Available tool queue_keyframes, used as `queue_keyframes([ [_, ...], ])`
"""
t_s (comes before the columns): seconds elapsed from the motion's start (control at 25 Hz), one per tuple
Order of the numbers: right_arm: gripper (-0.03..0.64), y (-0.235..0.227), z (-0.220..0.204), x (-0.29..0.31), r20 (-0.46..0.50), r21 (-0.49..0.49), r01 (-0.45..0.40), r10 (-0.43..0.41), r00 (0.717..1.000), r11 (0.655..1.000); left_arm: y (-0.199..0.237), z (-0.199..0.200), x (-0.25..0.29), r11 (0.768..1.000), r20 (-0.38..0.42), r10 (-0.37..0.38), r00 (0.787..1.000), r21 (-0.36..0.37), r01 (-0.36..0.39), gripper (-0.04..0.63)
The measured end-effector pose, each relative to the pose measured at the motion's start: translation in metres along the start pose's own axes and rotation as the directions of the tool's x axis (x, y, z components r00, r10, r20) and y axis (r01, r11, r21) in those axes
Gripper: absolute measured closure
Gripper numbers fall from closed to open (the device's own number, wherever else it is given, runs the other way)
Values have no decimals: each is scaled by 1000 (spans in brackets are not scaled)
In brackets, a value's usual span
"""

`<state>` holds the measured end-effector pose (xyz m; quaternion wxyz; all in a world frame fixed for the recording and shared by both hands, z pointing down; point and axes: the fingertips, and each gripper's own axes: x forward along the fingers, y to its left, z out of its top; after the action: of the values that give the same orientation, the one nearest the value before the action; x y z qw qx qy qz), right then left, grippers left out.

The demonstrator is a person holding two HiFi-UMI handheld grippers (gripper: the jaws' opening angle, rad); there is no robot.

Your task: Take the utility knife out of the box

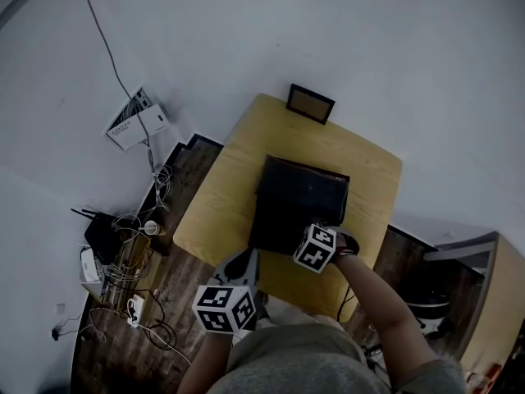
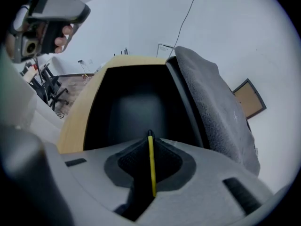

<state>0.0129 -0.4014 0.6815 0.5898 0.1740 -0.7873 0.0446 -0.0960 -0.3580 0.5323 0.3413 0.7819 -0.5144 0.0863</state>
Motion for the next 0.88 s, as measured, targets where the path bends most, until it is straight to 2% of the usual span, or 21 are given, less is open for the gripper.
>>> queue_keyframes([
  [0.28,578,-1,-1,-1,17,0,18,-18,1000,1000,-3,0,-4,1000,11,-2,1000,2,2,591],
  [0.48,578,0,12,-25,105,49,61,-66,992,997,-6,-3,-15,1000,17,-3,1000,7,3,591],
  [0.68,578,9,27,-61,209,101,122,-141,968,987,-13,-10,-32,1000,27,-16,1000,23,15,591],
  [0.88,579,26,36,-99,305,167,179,-223,926,970,-21,-20,-52,999,43,-27,999,30,26,591],
])
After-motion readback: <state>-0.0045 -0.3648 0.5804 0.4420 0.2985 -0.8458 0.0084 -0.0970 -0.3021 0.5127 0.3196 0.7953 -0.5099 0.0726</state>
